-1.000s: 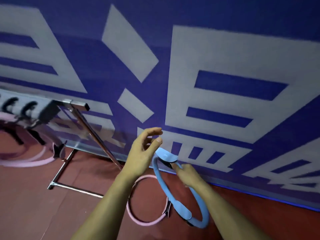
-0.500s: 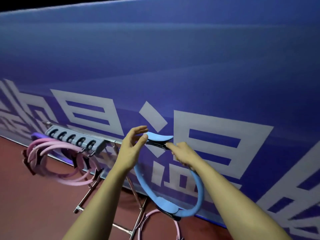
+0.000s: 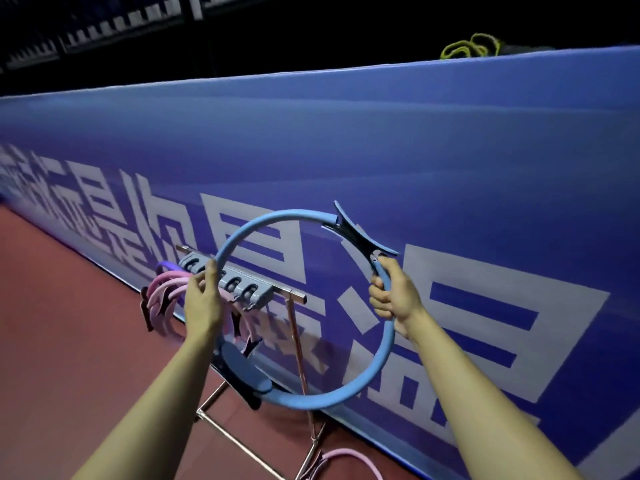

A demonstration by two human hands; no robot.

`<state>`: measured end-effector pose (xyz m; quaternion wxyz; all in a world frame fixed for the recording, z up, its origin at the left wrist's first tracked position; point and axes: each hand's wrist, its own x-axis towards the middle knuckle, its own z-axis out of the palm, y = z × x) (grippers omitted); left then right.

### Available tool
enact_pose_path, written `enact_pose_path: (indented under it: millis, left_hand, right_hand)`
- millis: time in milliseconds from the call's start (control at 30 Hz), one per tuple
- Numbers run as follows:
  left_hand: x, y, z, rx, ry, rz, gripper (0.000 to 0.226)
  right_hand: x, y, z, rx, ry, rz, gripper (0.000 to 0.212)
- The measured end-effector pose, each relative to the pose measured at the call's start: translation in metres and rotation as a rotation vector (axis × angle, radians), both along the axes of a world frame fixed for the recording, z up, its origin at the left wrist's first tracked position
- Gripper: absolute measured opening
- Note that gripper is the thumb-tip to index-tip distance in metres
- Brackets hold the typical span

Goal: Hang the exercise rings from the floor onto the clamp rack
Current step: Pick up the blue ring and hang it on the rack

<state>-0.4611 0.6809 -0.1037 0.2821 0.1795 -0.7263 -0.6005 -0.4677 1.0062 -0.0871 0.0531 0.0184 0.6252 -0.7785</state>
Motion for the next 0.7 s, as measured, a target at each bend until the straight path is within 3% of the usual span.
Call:
enact_pose_path:
  millis: [133,267,333,400,567,700]
  left_hand:
    - [0.007,-0.056,0.026,-0.033,0.002,0.024,0.074]
    - [0.008,-0.132,0.031,-0.001,-0.021,0.020,0.108]
    - [0.015,-0.163,0.034,-0.013,-0.041,0.005,0.097]
    - [0.019,-0.194,0.034,-0.015,-0.043,-0.003,0.086]
    - [0.018,-0.266,0.034,-0.008,-0.022,-0.056,0.083]
    - [0.015,-0.287,0.031,-0.147,-0.071,-0.146,0.077]
  right_hand:
    - [0.005,-0.046,0.003,-0.163,0.021,0.045,0.055]
    - [0.009,-0.107,0.005,-0.150,0.031,0.033,0.055]
    - [0.014,-0.144,0.006,-0.094,0.035,-0.013,0.059]
    - [0.019,-0.185,0.011,-0.037,0.045,-0.113,0.063]
    - [0.013,-0.260,0.026,0.293,0.065,-0.533,0.055]
    - [0.005,-0.305,0.037,0.458,0.378,-0.790,0.033]
